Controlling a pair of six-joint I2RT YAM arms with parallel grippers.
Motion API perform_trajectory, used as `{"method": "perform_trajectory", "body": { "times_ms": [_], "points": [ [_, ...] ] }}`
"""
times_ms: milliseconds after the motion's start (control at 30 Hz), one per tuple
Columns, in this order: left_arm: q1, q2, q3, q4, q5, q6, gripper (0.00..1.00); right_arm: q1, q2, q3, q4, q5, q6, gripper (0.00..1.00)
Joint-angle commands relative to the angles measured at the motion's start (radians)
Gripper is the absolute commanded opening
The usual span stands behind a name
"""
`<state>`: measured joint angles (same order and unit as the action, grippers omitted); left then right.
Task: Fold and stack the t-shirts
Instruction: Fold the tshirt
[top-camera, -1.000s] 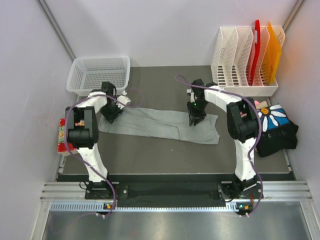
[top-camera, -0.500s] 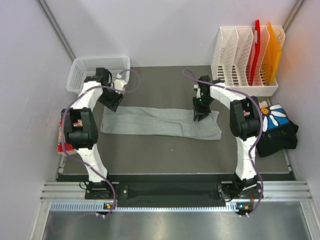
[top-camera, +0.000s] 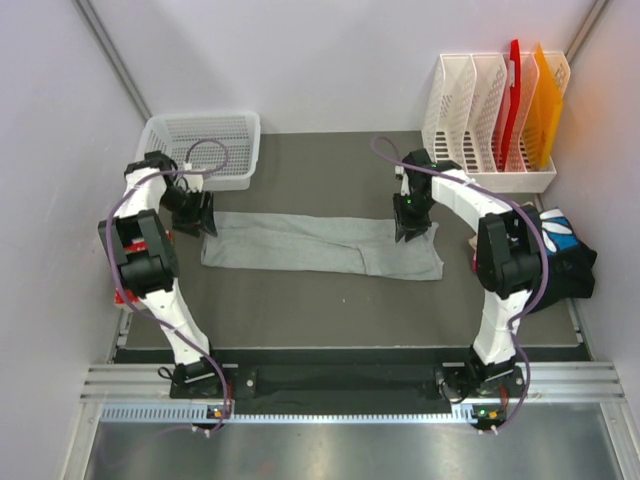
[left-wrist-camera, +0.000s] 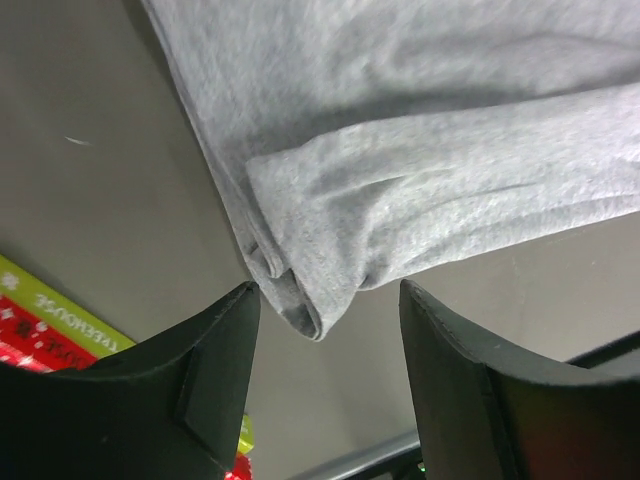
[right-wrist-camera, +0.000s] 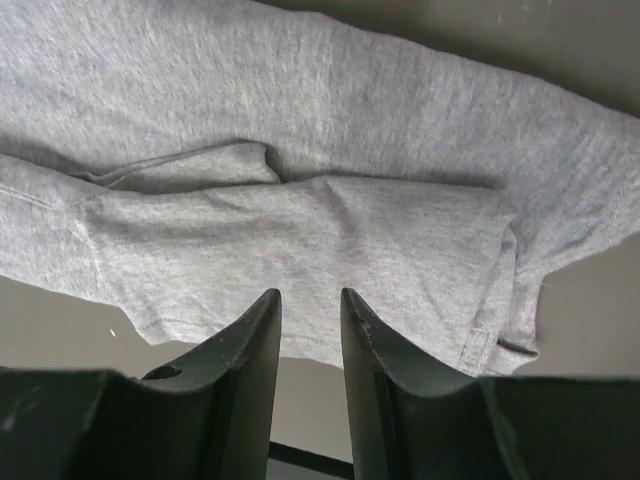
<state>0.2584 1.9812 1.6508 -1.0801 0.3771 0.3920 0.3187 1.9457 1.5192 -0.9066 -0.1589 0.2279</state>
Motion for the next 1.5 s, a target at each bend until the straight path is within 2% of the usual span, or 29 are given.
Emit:
{"method": "perform_trajectory", "body": {
  "times_ms": [0,333,567,800,1233,1300,1333,1367,1467],
  "points": [
    [0.025,0.048,-0.022,-0.041,0.059,-0.002,0.63,0.01,-0.062,-0.007,0.012,0.018,-0.009,0.31],
    [0.027,0.136,-0.014,0.034,0.011,-0.005,0.62,0.01,-0.082,0.007,-0.006,0.001,-0.006,0.31],
    [0.028,0.143,0.018,0.074,-0.049,0.018,0.61,0.013,-0.097,-0.008,-0.006,-0.002,-0.004,0.31],
    [0.033,0.123,0.014,0.123,-0.043,0.015,0.61,0.017,-0.093,-0.011,-0.005,-0.005,-0.004,0.31],
    [0.022,0.232,0.006,0.192,0.026,-0.038,0.58,0.025,-0.099,-0.016,-0.021,0.001,-0.007,0.3],
    [0.016,0.232,-0.006,0.195,0.04,-0.038,0.48,0.023,-0.099,-0.016,-0.025,0.001,-0.007,0.3],
    [0.016,0.231,-0.009,0.194,0.046,-0.035,0.4,0.022,-0.099,-0.016,-0.025,0.004,-0.007,0.3],
    [0.013,0.229,-0.016,0.187,0.049,-0.032,0.25,0.023,-0.097,-0.014,-0.025,0.005,-0.009,0.3],
    [-0.004,0.208,-0.042,0.183,0.037,-0.015,0.14,0.022,-0.096,-0.016,-0.025,0.005,-0.009,0.29]
  ]
}}
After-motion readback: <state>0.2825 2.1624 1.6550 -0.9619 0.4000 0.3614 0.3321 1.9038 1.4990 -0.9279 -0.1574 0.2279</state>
